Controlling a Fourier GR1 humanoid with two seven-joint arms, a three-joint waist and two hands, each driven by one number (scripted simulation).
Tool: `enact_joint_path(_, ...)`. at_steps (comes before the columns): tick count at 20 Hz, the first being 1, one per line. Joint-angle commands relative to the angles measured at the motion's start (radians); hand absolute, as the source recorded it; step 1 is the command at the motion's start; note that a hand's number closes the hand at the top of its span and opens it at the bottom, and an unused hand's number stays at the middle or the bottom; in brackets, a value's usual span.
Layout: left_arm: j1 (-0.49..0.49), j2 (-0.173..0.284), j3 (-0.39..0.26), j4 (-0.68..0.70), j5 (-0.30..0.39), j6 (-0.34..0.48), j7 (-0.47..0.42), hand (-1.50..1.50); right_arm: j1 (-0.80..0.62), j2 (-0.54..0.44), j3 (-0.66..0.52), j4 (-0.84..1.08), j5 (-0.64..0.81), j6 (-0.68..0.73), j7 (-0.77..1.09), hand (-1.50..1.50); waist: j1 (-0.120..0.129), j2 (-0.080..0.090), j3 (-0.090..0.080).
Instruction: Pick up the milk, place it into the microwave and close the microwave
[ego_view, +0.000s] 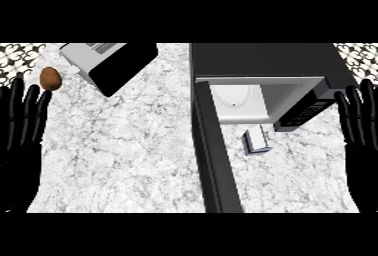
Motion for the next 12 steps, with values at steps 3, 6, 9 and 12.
enact_joint_path(3, 0.095, -0.084, -0.117, -0.044, -0.08, 0.04, -0.022, -1.5, 0.01, -0.018, 0.008, -0.019, 0.07, -0.014, 0.04, -1.5, 0.041, 0.006, 0.043)
enact_joint_path(6, 0.177, -0.104, -0.191, -0.033, -0.157, 0.08, -0.024, -1.5, -0.021, 0.003, 0.032, 0.002, 0.1, -0.031, 0.051, -1.5, 0.044, 0.007, 0.043)
enact_joint_path(9, 0.215, -0.105, -0.296, -0.113, 0.014, 0.272, 0.077, -1.5, 0.13, 0.017, 0.076, 0.007, 0.021, 0.032, 0.044, -1.5, 0.04, 0.004, 0.044)
enact_joint_path(12, 0.4, -0.106, -0.407, -0.12, 0.01, 0.272, -0.079, -1.5, 0.13, -0.005, 0.027, 0.03, -0.008, 0.05, 0.039, -1.5, 0.045, 0.005, 0.043)
